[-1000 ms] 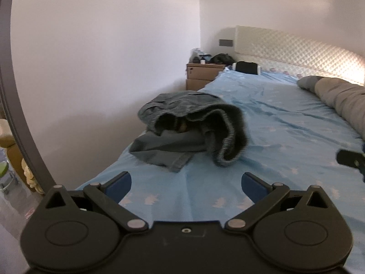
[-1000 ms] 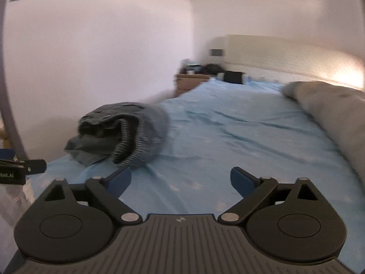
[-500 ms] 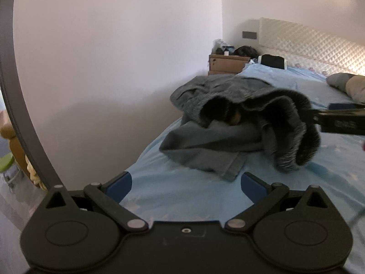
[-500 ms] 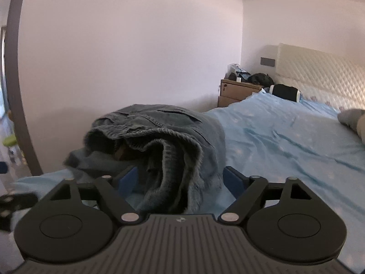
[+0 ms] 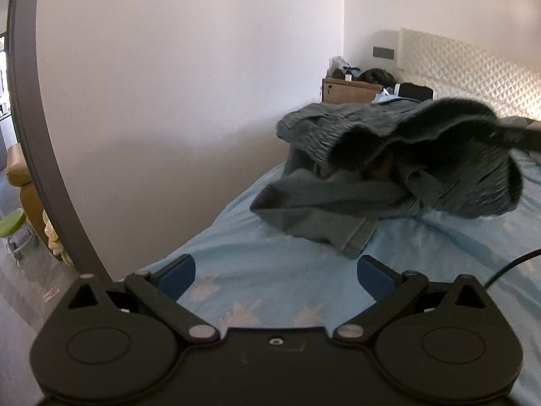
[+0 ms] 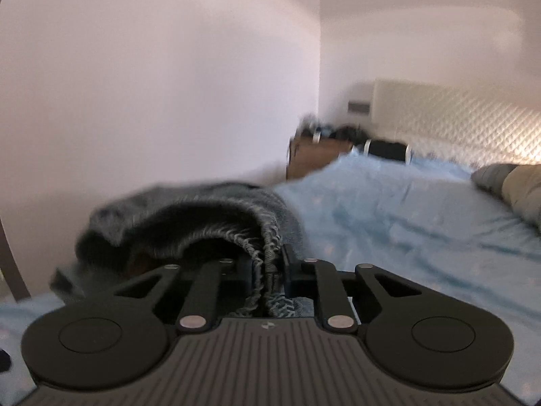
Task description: Fold clothes
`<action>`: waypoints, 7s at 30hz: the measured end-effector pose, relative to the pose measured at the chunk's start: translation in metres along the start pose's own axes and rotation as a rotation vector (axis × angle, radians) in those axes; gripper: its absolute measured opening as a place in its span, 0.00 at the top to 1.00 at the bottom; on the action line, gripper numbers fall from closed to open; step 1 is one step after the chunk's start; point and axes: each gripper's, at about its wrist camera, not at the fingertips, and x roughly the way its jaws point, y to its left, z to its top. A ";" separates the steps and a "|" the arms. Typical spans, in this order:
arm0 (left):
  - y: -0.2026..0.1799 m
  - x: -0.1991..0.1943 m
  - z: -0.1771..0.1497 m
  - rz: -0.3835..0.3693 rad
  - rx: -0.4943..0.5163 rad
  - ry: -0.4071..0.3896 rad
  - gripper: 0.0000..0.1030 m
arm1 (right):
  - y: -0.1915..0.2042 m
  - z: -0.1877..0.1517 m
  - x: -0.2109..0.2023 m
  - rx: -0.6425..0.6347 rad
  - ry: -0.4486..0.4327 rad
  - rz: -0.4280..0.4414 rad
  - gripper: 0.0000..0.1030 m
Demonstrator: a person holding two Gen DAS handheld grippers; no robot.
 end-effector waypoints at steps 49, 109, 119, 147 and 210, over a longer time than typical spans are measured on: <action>-0.135 -0.066 -0.014 -0.199 0.198 0.006 0.01 | -0.373 -0.101 -0.253 0.462 0.011 -0.543 0.59; 0.074 0.040 0.112 -0.511 -0.613 0.114 0.93 | -0.384 -0.077 -0.263 0.942 -0.119 -0.409 0.81; 0.132 0.038 0.025 -0.530 -0.669 0.248 0.76 | -0.388 -0.151 -0.254 1.120 -0.003 -0.450 0.80; 0.175 0.048 -0.008 -0.198 -0.238 0.136 0.37 | -0.372 -0.144 -0.265 1.057 0.015 -0.515 0.78; 0.080 -0.014 0.039 -0.509 -0.394 0.218 0.49 | -0.363 -0.140 -0.307 1.049 0.090 -0.437 0.55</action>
